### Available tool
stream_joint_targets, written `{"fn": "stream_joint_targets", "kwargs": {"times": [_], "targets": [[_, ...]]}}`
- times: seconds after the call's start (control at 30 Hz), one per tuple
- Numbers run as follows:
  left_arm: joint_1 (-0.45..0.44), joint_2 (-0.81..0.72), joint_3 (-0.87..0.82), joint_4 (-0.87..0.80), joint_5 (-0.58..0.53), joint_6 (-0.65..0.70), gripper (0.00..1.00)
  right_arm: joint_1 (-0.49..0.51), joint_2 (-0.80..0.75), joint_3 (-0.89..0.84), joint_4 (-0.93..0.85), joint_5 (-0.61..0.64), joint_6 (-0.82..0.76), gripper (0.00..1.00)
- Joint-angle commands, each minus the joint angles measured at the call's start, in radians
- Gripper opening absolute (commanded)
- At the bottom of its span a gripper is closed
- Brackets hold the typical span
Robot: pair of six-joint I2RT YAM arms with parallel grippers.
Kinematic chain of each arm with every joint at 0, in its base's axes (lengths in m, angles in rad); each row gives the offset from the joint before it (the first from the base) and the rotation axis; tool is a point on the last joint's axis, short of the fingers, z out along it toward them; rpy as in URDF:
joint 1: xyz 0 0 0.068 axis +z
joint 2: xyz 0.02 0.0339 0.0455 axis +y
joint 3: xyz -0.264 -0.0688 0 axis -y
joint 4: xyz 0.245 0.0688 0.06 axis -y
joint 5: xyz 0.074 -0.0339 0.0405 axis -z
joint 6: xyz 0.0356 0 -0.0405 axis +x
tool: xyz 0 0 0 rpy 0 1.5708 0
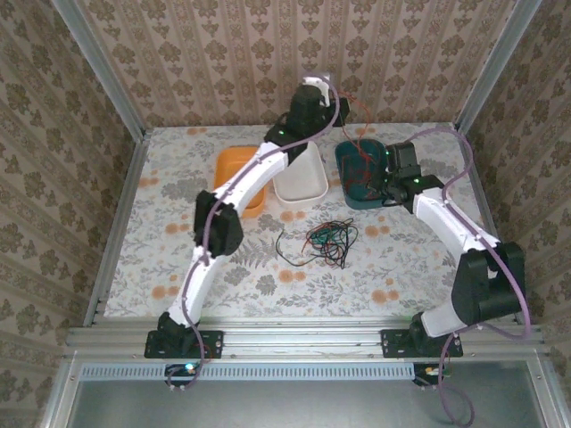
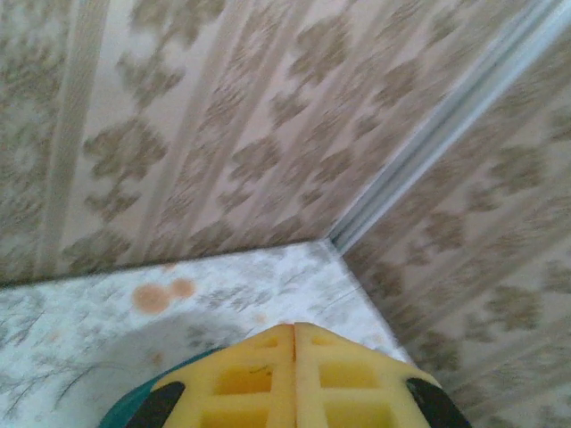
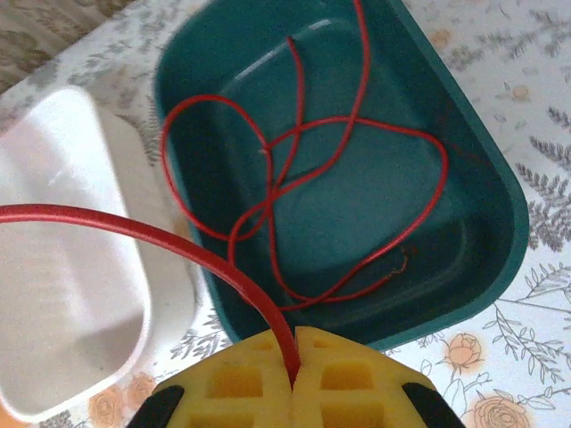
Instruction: Untangle the cables
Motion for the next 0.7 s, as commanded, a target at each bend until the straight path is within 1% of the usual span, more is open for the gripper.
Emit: {"fn": "stream_joint_targets", "kwargs": {"times": [0.0,0.1,0.13,0.17,0.23,0.33,0.4,0.47,0.57,0.6,0.67], "targets": [[-0.012,0.142,0.175,-0.16,-0.101,-0.025,0.0,-0.013,0.035,0.037,0.0,0.031,0.071,0.0],[-0.016,0.202,0.165,-0.122,-0.134,-0.049,0.0,-0.033,0.071,0.055,0.01,0.038,0.097,0.0],[-0.016,0.206,0.143,-0.101,-0.138,-0.063,0.04,-0.042,0.08,0.06,0.014,0.033,0.109,0.0],[-0.018,0.207,0.118,-0.077,-0.136,-0.07,0.13,-0.051,0.09,0.063,0.02,0.028,0.122,0.0],[-0.029,0.208,0.085,-0.047,-0.127,-0.055,0.24,-0.068,0.108,0.068,0.03,0.014,0.145,0.0],[-0.047,0.21,0.084,-0.055,-0.109,-0.022,0.49,-0.095,0.13,0.071,0.044,-0.014,0.184,0.0],[-0.057,0.202,0.072,-0.048,-0.09,-0.02,0.61,-0.109,0.138,0.072,0.048,-0.023,0.2,0.0],[-0.061,0.188,0.059,-0.044,-0.075,-0.026,0.76,-0.118,0.137,0.075,0.044,-0.016,0.211,0.0],[-0.063,0.149,0.022,-0.05,-0.05,-0.027,0.96,-0.133,0.124,0.074,0.028,-0.003,0.222,0.0],[-0.063,0.127,-0.004,-0.054,-0.051,-0.024,1.0,-0.138,0.119,0.074,0.019,0.001,0.222,0.0],[-0.061,0.059,-0.096,-0.043,-0.072,-0.021,1.0,-0.146,0.108,0.074,-0.01,0.017,0.219,0.0]]}}
